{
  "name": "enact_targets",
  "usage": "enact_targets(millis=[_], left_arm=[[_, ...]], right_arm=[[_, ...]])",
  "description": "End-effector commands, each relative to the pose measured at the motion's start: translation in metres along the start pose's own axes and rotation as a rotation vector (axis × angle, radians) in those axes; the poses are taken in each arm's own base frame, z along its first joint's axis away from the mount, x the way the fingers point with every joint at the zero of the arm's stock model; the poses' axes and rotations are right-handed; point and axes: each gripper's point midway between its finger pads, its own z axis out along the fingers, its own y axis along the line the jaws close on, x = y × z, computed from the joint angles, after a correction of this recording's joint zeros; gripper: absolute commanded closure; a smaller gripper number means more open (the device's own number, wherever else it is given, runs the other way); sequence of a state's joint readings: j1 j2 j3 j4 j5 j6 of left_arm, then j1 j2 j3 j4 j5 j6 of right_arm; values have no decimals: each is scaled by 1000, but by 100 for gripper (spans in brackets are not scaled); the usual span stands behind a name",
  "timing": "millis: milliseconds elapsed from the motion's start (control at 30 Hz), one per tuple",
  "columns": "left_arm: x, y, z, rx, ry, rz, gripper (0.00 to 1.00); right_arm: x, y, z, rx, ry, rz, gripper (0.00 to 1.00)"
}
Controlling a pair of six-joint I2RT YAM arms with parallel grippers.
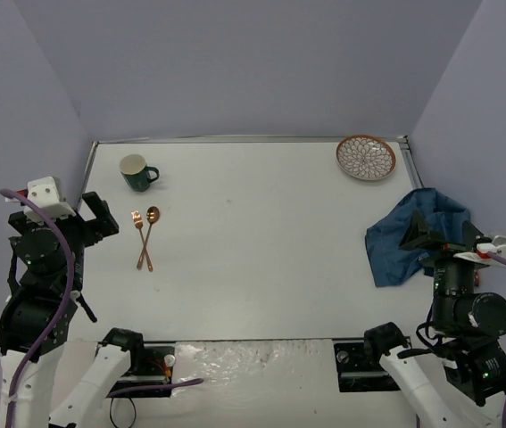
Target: Set the dinner table for one person
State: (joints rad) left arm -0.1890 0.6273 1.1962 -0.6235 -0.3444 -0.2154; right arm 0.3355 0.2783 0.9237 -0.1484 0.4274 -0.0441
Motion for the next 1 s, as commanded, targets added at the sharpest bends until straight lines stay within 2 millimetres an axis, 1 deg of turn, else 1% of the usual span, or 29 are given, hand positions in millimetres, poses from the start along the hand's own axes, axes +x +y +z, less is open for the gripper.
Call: enact_targets(millis=[0,133,167,200,267,367,433,500,567,600,633,700,733,767,800,833,900,967], left_arm=[[-9,-20,12,70,-22,-39,3],[2,-38,21,139,35,-31,3],[7,-42,24,151,56,-31,3],[12,-47,28,166,85,-31,3],[20,-58,32,213,124,-29,3],[31,-68,39,245,166,-25,3],[37,-71,43,252,182,-24,3],[42,-72,46,251,188,-23,3],[48,-73,49,253,189,-28,3],[53,-74,51,253,194,-29,3],[62,-74,54,251,206,-30,3],[67,-76,56,257,202,-42,3],[73,-77,57,258,206,-46,3],[79,-77,58,258,211,-48,3],[84,-78,59,258,216,-48,3],[90,-79,60,260,223,-50,3],[101,-81,62,263,239,-49,3],[108,-82,63,264,246,-43,3]], right_arm=[[10,14,20,0,55,26,0],[37,33,39,-14,170,53,0],[46,40,45,-20,206,67,0],[59,49,52,-27,257,72,0],[80,58,63,-11,337,94,0],[127,64,76,95,500,125,0],[154,62,77,174,583,142,0],[187,60,78,243,665,136,0],[218,57,77,302,729,157,0],[230,51,76,332,760,165,0],[244,40,76,375,795,176,0],[272,25,70,440,864,187,0],[285,14,68,483,890,189,0],[293,3,67,521,901,194,0],[298,-4,67,551,901,200,0],[308,-11,65,592,916,201,0],[320,-20,69,630,911,214,0],[338,-26,66,665,941,203,0]])
